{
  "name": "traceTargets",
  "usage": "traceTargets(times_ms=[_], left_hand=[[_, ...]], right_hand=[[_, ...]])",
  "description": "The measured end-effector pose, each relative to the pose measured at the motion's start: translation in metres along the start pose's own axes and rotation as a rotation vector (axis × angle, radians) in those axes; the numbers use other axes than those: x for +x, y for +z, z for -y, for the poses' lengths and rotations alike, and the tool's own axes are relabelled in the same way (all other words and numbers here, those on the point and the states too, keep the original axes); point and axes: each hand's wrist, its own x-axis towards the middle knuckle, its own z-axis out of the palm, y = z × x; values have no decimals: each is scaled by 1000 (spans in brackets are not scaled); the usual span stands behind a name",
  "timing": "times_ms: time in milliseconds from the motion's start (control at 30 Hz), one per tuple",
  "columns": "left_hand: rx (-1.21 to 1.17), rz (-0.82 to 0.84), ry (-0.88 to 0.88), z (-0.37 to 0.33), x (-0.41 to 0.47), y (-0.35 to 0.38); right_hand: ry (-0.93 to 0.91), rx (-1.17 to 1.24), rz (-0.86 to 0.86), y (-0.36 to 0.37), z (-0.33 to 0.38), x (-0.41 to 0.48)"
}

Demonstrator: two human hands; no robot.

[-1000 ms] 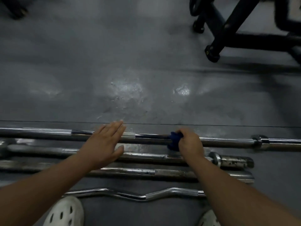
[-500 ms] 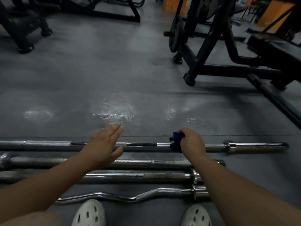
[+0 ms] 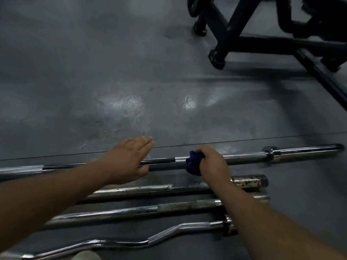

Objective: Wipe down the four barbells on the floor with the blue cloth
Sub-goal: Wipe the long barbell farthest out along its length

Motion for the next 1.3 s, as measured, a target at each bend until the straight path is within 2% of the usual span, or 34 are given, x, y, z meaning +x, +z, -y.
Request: traceTargets(times_ms=[100, 200, 300, 400, 467, 567, 633, 733, 800, 833, 900, 967, 1033, 1100, 1167, 1300], left_hand=[[68, 84, 73, 4, 26, -2], [109, 115, 55, -15, 51, 21], [-63, 137, -70, -56, 73, 77], [-163, 88, -233, -87, 78, 113], [-134, 59, -287, -95, 81, 124], [-141, 38, -336, -98, 89, 126], [-178, 41, -389, -105, 97, 128], [-213, 44, -455, -116, 105, 127], [-186, 71, -461, -115, 105, 125], [-181, 72, -462, -115, 105, 123], [-183, 66, -449, -118, 108, 118], [-168, 37, -370, -131, 119, 116], [-192, 3, -277, -153, 135, 119], [-254, 16, -302, -171, 149, 118], [-249, 53, -351, -179, 155, 117], [-219, 113, -361, -182, 159, 112]], right_hand=[[-2, -15, 7, 16, -10, 30], [-64, 31, 37, 45, -7, 46], [-323, -177, 119, 88, -13, 38], [-482, -268, 20, 80, -56, 41], [-402, -304, -99, 53, -95, 52], [-92, -247, -181, 35, -109, 59], [-124, -259, -107, 56, -80, 53], [-368, -278, 140, 69, -58, 43], [-448, -300, 144, 44, -81, 55], [-414, -320, 78, 28, -102, 64], [-195, -356, -67, 0, -144, 80], [-52, -388, -82, -1, -151, 79], [-92, -381, -4, 22, -125, 68], [-242, -345, 102, 36, -107, 60], [-322, -310, 135, 21, -114, 70], [-139, -320, -16, -31, -180, 98]])
